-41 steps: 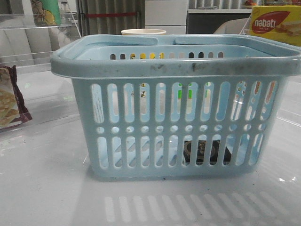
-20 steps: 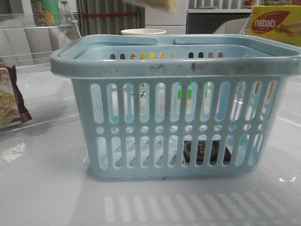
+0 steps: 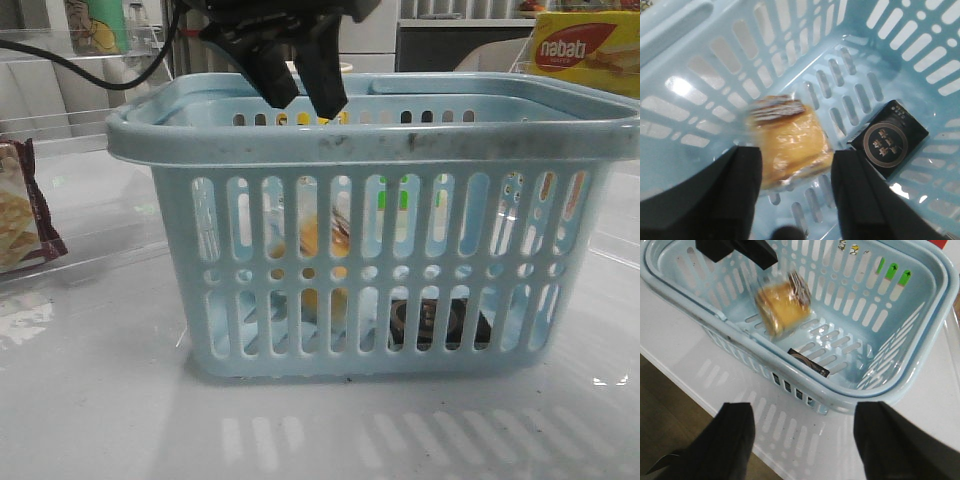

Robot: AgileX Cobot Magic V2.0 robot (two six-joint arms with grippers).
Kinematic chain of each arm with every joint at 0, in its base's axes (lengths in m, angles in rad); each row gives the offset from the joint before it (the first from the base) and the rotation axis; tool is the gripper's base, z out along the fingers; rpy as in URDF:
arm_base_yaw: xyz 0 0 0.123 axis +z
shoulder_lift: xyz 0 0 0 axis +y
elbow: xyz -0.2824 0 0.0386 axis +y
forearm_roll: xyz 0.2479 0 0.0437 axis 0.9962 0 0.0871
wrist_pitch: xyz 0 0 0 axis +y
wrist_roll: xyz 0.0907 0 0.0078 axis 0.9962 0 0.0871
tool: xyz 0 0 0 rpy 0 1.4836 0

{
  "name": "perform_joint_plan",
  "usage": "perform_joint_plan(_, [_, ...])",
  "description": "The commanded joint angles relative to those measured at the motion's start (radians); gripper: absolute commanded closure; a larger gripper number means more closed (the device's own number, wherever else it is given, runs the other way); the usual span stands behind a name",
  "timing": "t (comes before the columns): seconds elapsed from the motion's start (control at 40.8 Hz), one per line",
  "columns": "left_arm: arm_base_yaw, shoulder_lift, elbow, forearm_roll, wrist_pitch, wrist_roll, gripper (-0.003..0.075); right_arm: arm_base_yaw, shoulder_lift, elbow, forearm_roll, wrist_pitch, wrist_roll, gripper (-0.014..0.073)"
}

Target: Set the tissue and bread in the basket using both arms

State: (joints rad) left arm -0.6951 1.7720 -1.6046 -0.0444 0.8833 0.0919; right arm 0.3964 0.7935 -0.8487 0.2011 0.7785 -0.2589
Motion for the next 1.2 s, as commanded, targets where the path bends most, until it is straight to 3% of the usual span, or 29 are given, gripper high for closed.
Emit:
perform_joint_plan(0.0, [-0.008,-0.08,-0.034,-0.008,-0.056,0.008,0.0284,0.002,-0.008,-0.028,0.007,-0.064,-0.011,0.0055])
perform_joint_plan(0.294, [-0.008,-0.282,0.026,-0.007,-0.057,0.011,0.0286,0.002,-0.008,-0.028,0.007,-0.064,-0.011,0.0055])
perform_joint_plan(0.638, [-0.008,-0.677,0.365,-0.009,-0.173,0.011,0.0286,0.002,-0.008,-0.028,0.007,-0.064,-0.011,0.0055])
perform_joint_plan(0.908, [-0.008,-0.973,0.638,-0.009,-0.18,0.011,0.0286,0.002,-0.008,-0.028,0.007,-0.064,-0.011,0.0055])
perform_joint_plan(1.177, [-0.008,-1.15,0.778,-0.007,-0.195,0.011,0.0286,0.002,-0.008,-0.028,-0.087,-0.007,-0.006,0.0055])
